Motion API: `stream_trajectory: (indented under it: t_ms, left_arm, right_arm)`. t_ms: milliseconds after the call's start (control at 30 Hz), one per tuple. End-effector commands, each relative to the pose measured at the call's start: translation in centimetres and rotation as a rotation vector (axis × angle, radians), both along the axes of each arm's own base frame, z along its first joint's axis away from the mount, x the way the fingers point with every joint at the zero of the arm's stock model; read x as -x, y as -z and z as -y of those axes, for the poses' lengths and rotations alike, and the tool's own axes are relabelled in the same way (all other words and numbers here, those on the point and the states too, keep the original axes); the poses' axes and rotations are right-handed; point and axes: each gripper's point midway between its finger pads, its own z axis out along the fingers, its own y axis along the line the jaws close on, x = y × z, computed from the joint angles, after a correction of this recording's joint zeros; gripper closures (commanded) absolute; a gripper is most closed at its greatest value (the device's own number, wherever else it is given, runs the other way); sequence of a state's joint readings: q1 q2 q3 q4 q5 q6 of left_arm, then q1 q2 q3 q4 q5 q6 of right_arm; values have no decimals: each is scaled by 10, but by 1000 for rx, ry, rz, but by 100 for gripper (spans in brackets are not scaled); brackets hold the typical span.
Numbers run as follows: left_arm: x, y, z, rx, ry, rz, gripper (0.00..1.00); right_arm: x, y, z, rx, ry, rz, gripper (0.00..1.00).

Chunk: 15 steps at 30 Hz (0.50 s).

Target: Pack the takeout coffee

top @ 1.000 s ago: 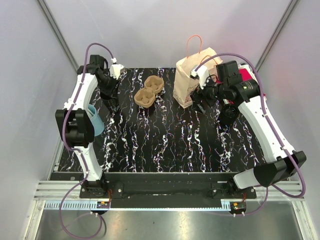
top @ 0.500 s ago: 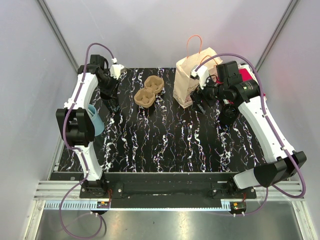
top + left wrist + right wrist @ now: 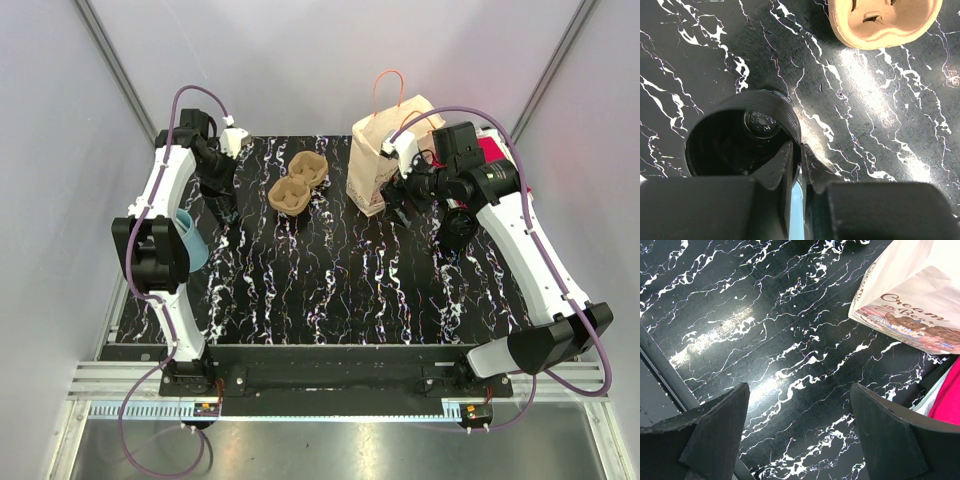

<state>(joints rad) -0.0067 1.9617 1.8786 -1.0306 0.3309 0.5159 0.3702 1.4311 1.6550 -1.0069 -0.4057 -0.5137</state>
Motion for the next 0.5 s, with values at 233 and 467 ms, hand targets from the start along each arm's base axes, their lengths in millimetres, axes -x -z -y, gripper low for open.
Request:
stream_trajectory:
  t_ms: [233, 467]
  left_arm:
    - [-10, -23, 0, 10, 4, 70, 90]
    - [-8, -31, 0, 12, -6, 85, 90]
  right_arm:
    - [2, -23, -3, -51, -1, 65, 13]
    - [2, -23, -3, -51, -3, 64, 13]
